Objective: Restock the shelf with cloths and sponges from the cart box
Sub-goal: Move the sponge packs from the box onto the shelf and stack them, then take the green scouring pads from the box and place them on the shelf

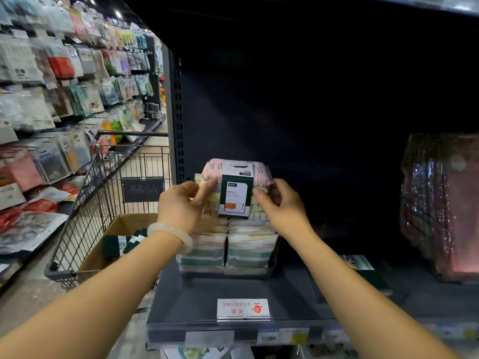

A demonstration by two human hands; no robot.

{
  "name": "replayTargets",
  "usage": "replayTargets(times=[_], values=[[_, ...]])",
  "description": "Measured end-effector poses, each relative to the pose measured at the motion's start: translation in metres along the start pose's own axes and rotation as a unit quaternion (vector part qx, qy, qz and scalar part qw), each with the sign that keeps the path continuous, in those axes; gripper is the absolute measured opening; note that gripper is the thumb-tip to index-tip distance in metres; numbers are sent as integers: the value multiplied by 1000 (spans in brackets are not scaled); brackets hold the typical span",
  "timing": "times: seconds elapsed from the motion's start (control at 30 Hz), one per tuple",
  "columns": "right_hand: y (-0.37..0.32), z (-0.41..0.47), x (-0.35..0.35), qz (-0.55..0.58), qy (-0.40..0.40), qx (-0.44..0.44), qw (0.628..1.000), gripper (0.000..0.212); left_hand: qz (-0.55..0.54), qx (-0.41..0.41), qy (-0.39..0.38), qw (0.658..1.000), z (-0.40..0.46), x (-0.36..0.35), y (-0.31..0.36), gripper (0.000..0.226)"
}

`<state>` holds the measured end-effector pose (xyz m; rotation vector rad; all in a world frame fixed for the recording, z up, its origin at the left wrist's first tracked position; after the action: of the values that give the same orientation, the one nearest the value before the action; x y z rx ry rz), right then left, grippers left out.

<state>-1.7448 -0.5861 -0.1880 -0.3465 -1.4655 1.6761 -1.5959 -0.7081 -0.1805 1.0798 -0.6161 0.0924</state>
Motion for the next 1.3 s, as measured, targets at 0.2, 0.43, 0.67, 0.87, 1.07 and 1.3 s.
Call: replayTargets(times=[0.2, 0.43, 0.67, 0.87, 1.07, 1.3], values=[[-1, -7, -6, 2, -4, -22, 1000, 29, -22, 16, -32, 999, -9, -1, -12, 48], [-6, -13, -9, -5, -8, -33, 999, 41, 28, 4, -25, 999, -10, 8, -15, 56], [-10, -24, -1, -103, 40, -39, 993, 56, 80, -39, -70, 994, -14, 19, -21, 77], [-63, -62, -44, -198, 56, 214, 955, 40, 244, -102, -81, 961, -23, 31, -45, 84], [-67, -97, -126, -297, -170, 227, 912, 48, 413, -99, -147, 893, -45, 57, -79, 80], [-39, -133, -209, -382, -340, 197, 836, 63, 494, 8, -185, 849, -90, 92, -146, 82]])
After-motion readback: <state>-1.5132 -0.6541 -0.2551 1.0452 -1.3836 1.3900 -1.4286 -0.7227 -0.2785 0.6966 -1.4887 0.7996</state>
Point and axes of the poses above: each hand's wrist, its own z-axis towards the middle knuckle, its own x-axis out of the back of the hand, y = z × x, the point moved 3 cm from there along z, towards the middle knuckle, and after that the axes turned 6 degrees about z, right-handed, at the moved point
